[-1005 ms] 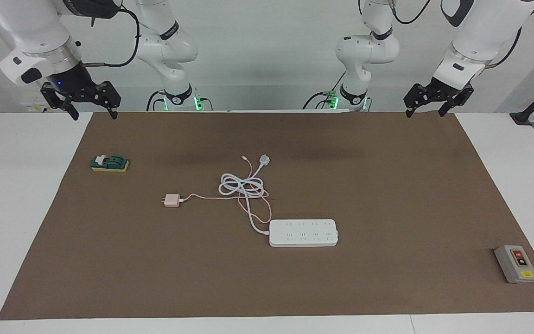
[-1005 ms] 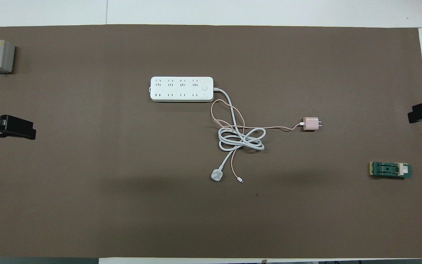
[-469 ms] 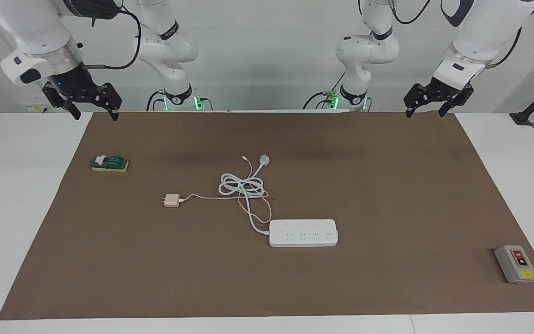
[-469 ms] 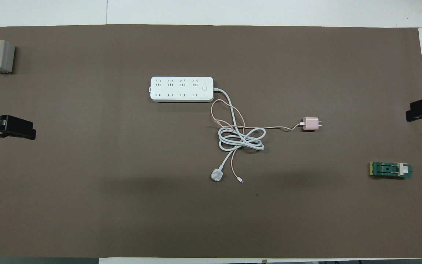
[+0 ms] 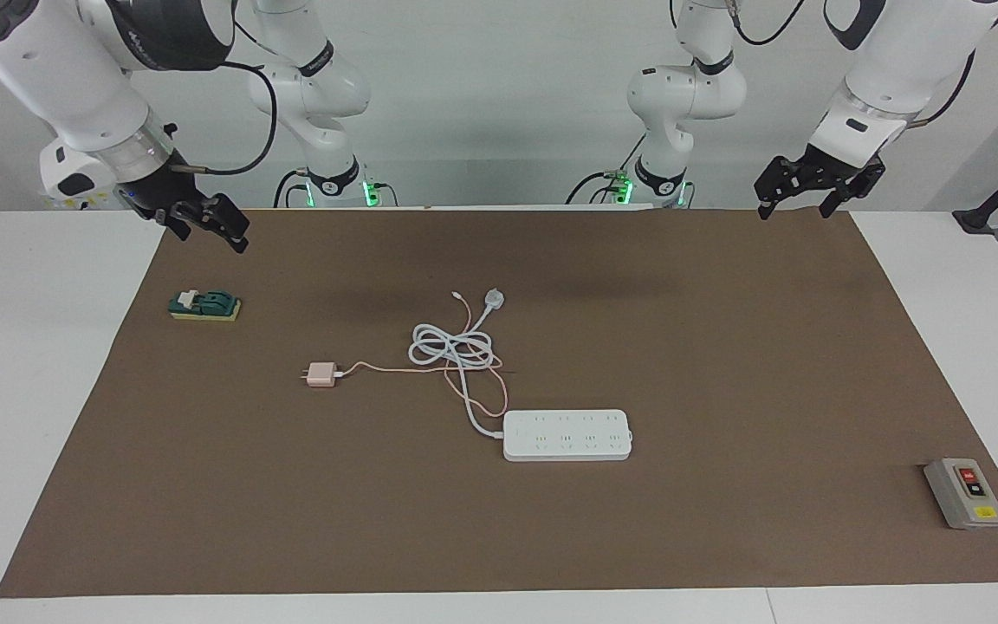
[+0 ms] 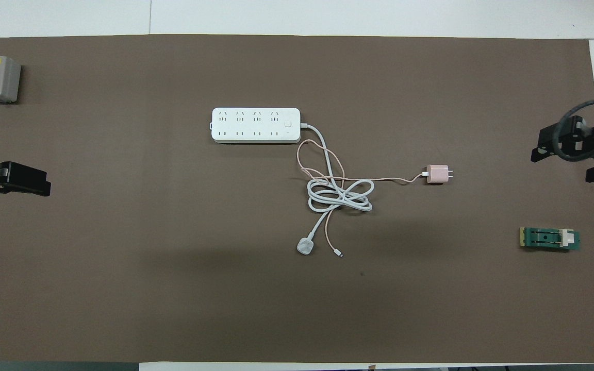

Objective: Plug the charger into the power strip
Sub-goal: 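Reach the right gripper over the pink charger and lower it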

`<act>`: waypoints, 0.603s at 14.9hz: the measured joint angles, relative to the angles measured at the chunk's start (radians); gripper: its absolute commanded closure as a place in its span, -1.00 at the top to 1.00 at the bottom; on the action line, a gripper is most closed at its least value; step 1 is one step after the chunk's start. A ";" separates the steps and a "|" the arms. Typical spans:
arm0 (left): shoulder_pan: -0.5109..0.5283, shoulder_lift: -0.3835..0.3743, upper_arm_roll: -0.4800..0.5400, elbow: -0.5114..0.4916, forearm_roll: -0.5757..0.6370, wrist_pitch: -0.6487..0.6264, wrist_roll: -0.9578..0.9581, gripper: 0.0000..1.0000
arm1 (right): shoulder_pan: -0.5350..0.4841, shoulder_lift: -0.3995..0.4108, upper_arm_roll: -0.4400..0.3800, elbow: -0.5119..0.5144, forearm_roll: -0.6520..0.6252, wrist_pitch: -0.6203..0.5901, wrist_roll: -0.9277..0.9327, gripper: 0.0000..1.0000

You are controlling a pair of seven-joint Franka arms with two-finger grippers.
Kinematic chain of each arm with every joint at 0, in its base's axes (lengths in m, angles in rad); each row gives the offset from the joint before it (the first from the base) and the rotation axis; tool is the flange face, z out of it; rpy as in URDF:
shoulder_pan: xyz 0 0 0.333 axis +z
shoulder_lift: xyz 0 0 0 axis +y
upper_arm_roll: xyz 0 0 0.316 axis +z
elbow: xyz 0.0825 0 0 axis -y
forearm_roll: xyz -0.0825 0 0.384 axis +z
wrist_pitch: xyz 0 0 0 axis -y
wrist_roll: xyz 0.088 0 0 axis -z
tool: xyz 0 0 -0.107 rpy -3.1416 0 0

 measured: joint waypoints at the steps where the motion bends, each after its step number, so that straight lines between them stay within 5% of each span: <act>1: 0.000 0.000 0.000 0.000 0.000 0.000 0.000 1.00 | -0.003 0.021 -0.001 -0.003 0.032 0.004 0.067 1.00; 9: 0.000 0.000 0.000 0.000 0.000 0.000 0.000 1.00 | -0.047 0.166 -0.009 -0.033 0.279 0.096 0.443 1.00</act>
